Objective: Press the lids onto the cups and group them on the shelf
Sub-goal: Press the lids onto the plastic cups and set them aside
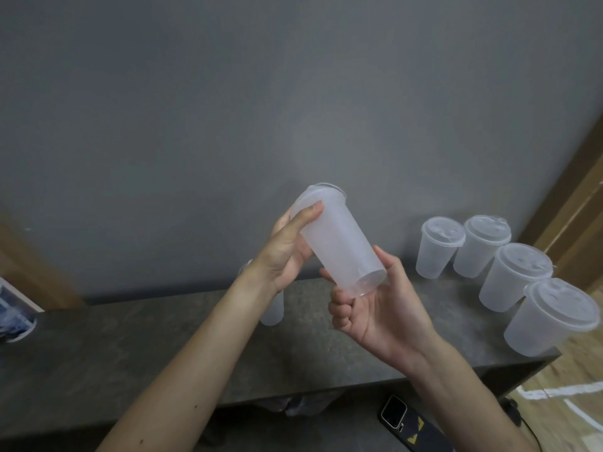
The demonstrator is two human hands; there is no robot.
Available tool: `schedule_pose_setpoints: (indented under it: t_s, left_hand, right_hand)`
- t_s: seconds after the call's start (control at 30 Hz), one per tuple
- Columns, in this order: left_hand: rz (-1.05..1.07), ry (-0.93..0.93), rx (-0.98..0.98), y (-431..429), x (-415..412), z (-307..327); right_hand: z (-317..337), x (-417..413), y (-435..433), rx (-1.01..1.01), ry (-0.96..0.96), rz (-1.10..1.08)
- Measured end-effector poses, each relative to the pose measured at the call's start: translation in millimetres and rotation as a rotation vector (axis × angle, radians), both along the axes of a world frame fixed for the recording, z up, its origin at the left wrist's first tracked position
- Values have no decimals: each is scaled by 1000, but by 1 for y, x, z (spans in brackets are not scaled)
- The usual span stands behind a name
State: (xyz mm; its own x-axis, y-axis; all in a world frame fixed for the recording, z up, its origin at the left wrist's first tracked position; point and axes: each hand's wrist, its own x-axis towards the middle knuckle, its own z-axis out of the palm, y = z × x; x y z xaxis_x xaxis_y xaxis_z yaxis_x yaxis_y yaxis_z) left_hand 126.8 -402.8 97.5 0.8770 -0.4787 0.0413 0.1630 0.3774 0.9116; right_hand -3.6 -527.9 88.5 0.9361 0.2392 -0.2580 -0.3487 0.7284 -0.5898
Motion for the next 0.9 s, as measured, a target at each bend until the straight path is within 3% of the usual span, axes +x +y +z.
schedule_pose_setpoints:
  t_s: [0.17,0.27,0.33,0.43,0.47,0.63,0.9]
  left_hand:
    - [8,122,142,-5,-5,-5]
    - [16,128,120,-5,-4,-5]
    - [59,67,122,-5,-2,-4]
    - [144,-86,249,-3,-1,-6]
    - [135,-110,264,-3,-2,-5]
    - [2,7,84,-5,-2,-5]
    - [86,30,113,-11,-7,-12]
  right_hand:
    - [7,-1,7,41,-17,9]
    - [7,-1,5,18,-22,19]
    - [3,2,5,-132,-22,-15]
    - [-10,6,7,-548,-52,-194]
    - [-12,6,8,-582,-57,-205]
    - [0,3,3,-149,-23,-37]
    - [-1,4,-2,-75,1,-19]
